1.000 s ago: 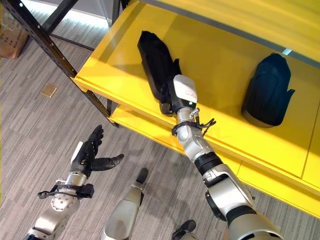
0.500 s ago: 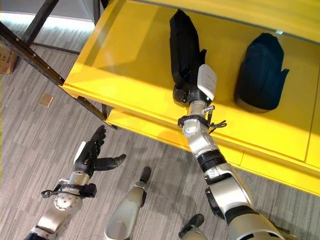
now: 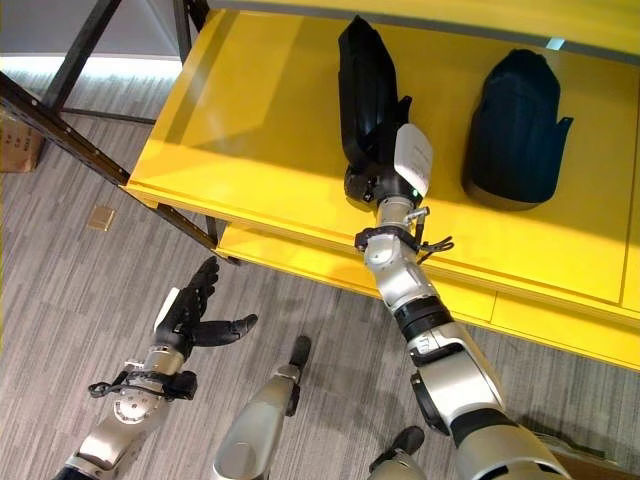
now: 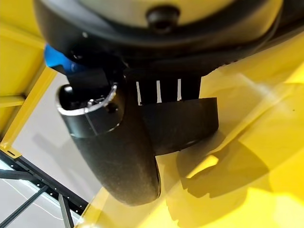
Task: Move parts from the plastic box to the shelf.
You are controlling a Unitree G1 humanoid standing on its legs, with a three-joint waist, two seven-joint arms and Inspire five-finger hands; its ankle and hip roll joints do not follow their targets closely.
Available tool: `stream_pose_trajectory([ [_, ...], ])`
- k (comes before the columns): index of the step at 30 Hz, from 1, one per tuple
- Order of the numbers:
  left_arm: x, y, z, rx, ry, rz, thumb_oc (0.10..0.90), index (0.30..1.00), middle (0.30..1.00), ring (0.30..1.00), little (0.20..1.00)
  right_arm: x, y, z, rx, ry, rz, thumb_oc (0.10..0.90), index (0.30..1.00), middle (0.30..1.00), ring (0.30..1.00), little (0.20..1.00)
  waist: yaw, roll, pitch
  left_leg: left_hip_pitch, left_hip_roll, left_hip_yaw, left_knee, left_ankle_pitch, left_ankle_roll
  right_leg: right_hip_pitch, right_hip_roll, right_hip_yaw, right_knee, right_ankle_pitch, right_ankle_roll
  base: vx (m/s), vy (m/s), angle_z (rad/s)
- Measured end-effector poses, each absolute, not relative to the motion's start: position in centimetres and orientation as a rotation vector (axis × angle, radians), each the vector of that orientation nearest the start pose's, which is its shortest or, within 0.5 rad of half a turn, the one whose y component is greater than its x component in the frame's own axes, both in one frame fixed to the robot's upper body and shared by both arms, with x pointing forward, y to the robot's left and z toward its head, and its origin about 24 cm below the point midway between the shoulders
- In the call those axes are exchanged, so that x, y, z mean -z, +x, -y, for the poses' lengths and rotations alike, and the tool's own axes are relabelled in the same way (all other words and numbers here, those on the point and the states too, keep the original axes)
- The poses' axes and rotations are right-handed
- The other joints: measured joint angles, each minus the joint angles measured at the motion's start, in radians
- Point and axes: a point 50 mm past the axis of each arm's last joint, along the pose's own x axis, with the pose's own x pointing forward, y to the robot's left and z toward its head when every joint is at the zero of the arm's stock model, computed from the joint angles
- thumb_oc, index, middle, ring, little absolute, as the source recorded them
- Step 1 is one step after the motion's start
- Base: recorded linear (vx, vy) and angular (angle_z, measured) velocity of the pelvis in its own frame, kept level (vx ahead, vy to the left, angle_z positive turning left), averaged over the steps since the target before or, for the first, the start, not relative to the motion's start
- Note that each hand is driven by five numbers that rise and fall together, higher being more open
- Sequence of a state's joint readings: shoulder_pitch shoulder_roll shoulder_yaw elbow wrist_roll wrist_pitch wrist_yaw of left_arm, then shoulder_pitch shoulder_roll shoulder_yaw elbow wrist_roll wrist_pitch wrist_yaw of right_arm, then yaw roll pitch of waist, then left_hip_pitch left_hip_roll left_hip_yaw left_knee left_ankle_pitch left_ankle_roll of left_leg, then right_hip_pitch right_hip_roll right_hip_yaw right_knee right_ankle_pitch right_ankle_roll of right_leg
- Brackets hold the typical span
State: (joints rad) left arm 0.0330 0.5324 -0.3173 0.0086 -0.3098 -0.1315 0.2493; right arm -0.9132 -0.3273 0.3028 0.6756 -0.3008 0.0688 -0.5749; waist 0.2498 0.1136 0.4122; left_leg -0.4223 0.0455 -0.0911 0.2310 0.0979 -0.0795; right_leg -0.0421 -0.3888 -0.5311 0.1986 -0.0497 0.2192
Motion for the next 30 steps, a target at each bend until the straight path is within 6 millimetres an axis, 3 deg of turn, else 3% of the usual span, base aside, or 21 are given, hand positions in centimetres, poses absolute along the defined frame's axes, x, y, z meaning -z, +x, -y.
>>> stream_pose_trajectory([
  [30,-3.5,23.9,-19.3,0.038,0.208,-0.028,0.900,1.000,1.000,1.000,1.000,-18.7,39.2,13.6,0.420,-0.571,0.384,0.400,0.300,0.300,0.300,0.300,0.002,0.000,0.000,-0.014,-0.019,-0.022,0.008,0.010,0.004,0.000,-0.011,-0.023,0.028,-0.009,0.000,0.00,0.009,0.02],
])
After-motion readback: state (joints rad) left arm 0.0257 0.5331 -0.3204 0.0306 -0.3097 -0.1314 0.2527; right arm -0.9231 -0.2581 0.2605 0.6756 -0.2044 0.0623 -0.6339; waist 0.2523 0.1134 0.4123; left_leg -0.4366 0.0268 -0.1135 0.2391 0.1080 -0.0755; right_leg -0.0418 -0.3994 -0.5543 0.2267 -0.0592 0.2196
